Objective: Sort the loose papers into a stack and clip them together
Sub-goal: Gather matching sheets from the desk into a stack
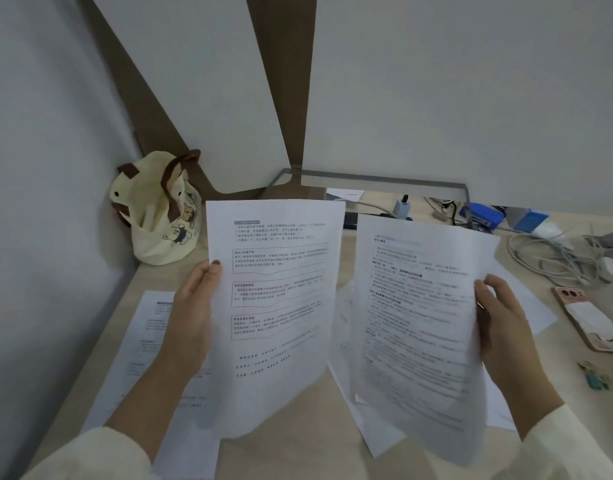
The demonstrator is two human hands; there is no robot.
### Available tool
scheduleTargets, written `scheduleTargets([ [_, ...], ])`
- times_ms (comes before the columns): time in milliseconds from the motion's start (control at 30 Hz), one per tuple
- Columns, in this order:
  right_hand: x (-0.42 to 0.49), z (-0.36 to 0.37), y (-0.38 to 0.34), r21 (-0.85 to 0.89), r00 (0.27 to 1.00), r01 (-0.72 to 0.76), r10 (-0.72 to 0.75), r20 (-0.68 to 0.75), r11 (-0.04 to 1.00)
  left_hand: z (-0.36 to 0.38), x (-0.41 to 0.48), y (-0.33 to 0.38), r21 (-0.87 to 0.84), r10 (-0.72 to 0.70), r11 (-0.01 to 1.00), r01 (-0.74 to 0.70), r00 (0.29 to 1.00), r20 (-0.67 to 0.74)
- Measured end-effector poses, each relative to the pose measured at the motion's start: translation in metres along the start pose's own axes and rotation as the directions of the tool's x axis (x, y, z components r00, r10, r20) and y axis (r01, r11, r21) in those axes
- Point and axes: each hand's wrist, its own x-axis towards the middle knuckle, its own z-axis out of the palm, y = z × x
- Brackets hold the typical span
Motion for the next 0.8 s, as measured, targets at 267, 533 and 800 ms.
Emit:
scheduleTargets([
  [267,-0.012,0.041,-0.028,-0.004,0.912,-0.091,0.085,0.401,0.996,0.005,0.007,-0.007,0.000,-0.021,1.000,0.021,0.999,0.047],
  [533,-0.002,0.069,-0.006,0.152,0.898,-0.282,0.204,0.391,0.947,0.012,0.007,-0.009,-0.076,-0.136,0.986,0.147,0.982,0.130],
  [800,0.019,0.101,0.052,-0.004,0.917,-0.346,0.339,0.210,0.938,0.017,0.008,-0.008,-0.131,-0.207,0.953,0.273,0.902,0.379],
])
